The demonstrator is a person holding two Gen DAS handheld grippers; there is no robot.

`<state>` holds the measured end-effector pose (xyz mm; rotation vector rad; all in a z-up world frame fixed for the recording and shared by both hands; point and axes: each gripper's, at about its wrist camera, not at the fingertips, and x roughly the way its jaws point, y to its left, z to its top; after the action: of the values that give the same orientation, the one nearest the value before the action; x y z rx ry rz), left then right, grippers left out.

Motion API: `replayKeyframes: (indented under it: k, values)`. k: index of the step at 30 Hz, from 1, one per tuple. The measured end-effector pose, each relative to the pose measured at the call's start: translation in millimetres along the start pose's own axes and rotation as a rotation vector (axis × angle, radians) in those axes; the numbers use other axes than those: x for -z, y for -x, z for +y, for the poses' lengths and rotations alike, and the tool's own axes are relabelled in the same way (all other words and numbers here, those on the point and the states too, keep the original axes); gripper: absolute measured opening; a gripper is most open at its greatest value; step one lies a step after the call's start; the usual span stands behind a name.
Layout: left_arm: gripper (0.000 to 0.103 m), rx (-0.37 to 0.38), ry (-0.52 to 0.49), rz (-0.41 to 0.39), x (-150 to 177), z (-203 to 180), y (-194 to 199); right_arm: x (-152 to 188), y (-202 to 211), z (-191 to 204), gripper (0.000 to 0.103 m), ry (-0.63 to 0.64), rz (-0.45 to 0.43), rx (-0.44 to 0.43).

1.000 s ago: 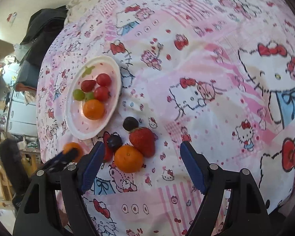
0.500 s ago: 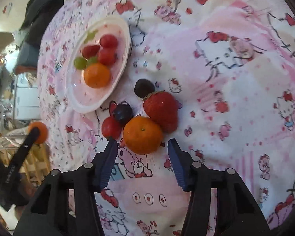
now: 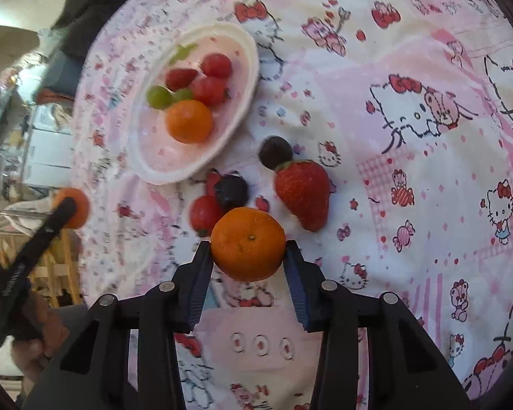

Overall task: Organize fruits
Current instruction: 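Carry the orange in the left tool while the right tool grasps another orange, both over the plate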

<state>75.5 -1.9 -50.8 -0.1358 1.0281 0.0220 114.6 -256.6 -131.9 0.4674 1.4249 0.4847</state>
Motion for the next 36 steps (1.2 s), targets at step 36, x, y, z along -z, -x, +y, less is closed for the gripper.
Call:
replayKeyframes:
  k: [36]
  values:
    - [0.037,-0.025,0.002,-0.076,-76,11,-31,-110,22,38,0.044,0.163,-0.234,0.026]
